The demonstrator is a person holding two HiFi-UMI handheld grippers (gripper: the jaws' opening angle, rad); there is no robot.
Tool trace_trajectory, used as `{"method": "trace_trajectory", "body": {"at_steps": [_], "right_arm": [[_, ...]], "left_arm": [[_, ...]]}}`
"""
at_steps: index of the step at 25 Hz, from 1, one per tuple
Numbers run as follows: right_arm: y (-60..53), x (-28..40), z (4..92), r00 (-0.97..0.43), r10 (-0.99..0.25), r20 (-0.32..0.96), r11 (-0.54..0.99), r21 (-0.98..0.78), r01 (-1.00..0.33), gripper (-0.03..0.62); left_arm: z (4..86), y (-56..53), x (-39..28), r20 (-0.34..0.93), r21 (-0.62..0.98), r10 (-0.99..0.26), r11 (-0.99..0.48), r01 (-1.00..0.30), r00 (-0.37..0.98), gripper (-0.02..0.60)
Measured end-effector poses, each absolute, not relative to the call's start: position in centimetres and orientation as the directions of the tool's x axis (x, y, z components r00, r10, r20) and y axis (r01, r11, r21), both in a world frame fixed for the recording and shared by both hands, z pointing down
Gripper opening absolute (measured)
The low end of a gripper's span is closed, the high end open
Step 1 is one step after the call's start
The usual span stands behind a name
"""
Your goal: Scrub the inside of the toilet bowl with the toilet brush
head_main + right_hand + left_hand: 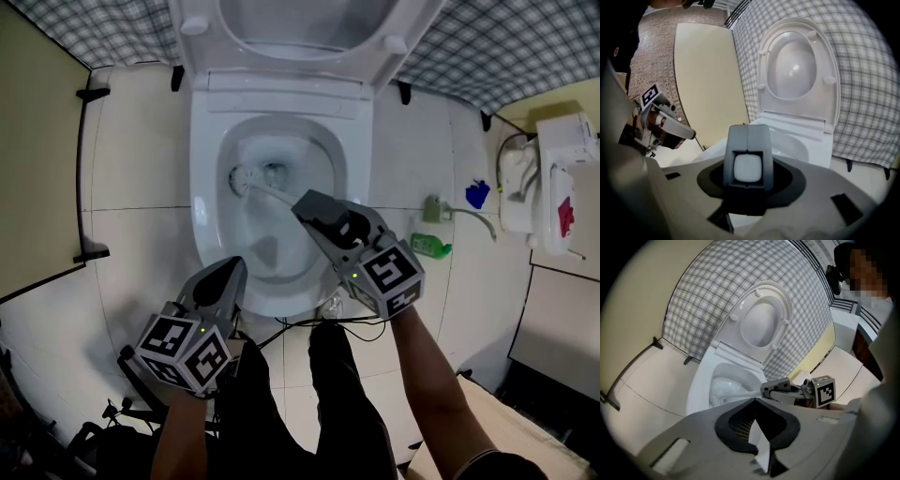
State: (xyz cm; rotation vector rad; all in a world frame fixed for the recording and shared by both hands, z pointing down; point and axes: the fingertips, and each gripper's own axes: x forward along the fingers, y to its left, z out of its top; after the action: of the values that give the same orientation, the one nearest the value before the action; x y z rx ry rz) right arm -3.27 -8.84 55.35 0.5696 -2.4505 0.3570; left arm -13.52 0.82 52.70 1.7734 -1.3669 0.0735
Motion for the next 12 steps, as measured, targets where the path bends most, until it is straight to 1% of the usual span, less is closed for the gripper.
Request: {"method": "trace_trajectory", "body": {"at_steps": [2,4,12], "right_arm": [[-10.0,-3.2,55.5,-0.728,-0.353,0.588,0.845,-0.134,-0.518,0.192],[-10.1,-3.1,55.7,-0.726,-0.353,0.590,0.838,-0.147,-0.526,0.192],[-5.3,-1.6,55.7,-0.732,-0.202,0.651,0.906,-0.161,-0.392,0.193]], "left_arm": [[52.8,0.8,-13.5,0.520,0.590,-0.757,-0.017,-0.808,0.395,0.008],[53.0,0.8,-13.5,0.521,0.591,-0.755,-0.016,-0.806,0.397,0.008],[53.0,0.9,-13.0,0.523,0.593,-0.749,-0.023,-0.805,0.407,0.008]]}}
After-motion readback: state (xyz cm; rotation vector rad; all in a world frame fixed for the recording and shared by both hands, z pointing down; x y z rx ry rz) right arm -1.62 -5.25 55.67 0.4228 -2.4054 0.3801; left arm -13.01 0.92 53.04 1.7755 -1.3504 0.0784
